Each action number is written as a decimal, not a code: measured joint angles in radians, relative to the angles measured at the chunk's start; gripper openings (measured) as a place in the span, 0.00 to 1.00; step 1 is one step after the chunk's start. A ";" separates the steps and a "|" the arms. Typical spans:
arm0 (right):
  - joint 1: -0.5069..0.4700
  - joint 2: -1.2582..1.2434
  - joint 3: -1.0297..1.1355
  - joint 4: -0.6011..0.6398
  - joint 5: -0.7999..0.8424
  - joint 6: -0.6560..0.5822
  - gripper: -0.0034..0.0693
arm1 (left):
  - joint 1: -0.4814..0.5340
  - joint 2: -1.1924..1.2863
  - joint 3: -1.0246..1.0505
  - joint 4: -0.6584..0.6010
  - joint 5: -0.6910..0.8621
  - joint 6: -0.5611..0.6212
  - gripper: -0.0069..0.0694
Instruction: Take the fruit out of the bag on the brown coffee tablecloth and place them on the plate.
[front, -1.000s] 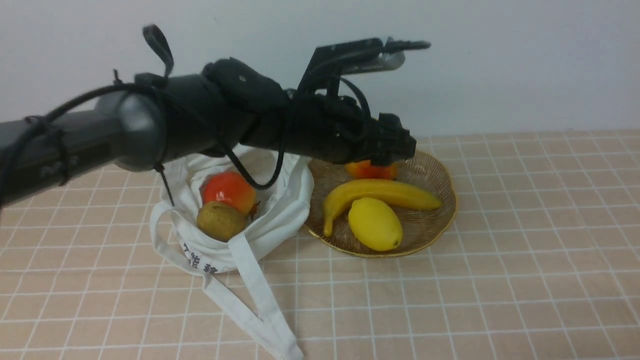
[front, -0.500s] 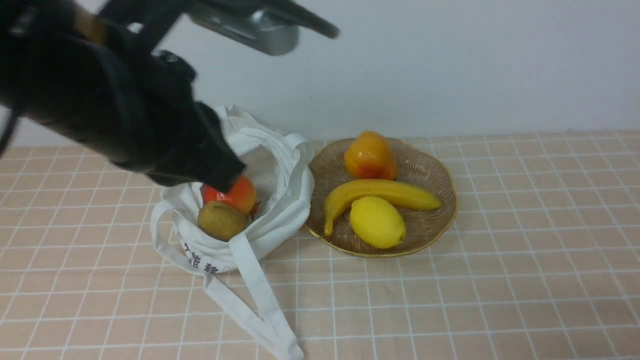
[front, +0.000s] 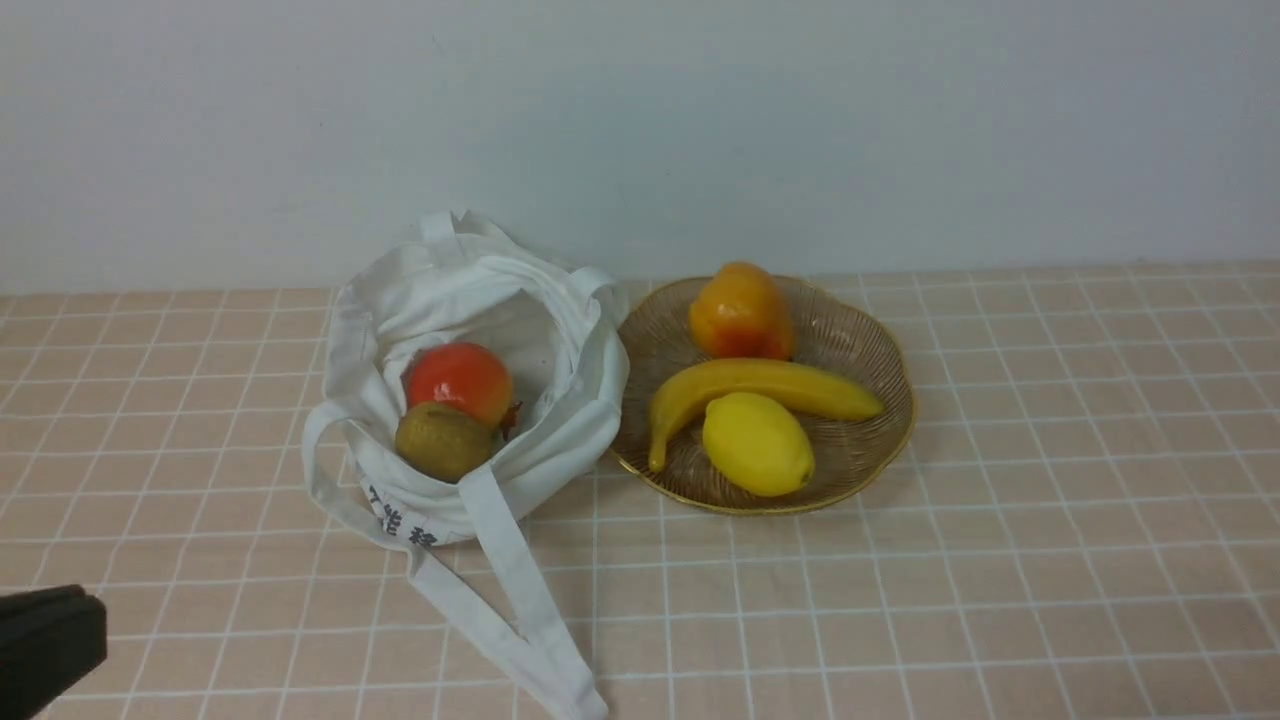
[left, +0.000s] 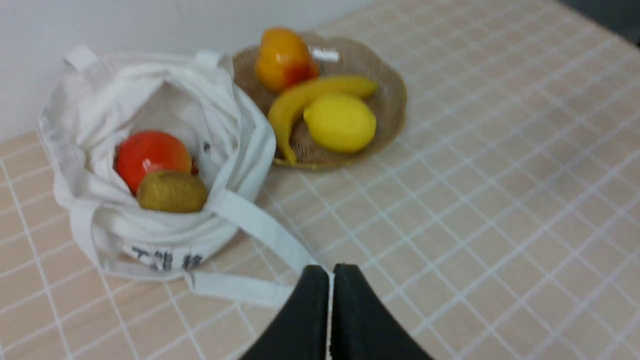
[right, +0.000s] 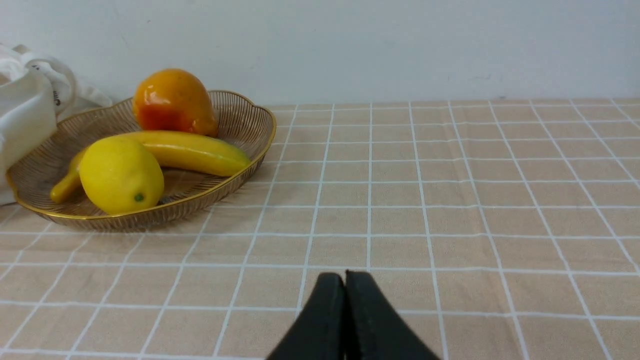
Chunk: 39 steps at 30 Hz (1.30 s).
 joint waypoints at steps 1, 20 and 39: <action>0.000 0.000 0.000 0.000 0.000 0.000 0.03 | 0.000 -0.045 0.052 0.000 -0.057 -0.006 0.08; 0.000 0.000 0.000 0.000 0.000 0.000 0.03 | 0.000 -0.308 0.472 -0.003 -0.385 -0.015 0.08; 0.000 0.000 0.000 0.000 0.000 0.000 0.03 | 0.279 -0.308 0.657 0.092 -0.450 0.006 0.08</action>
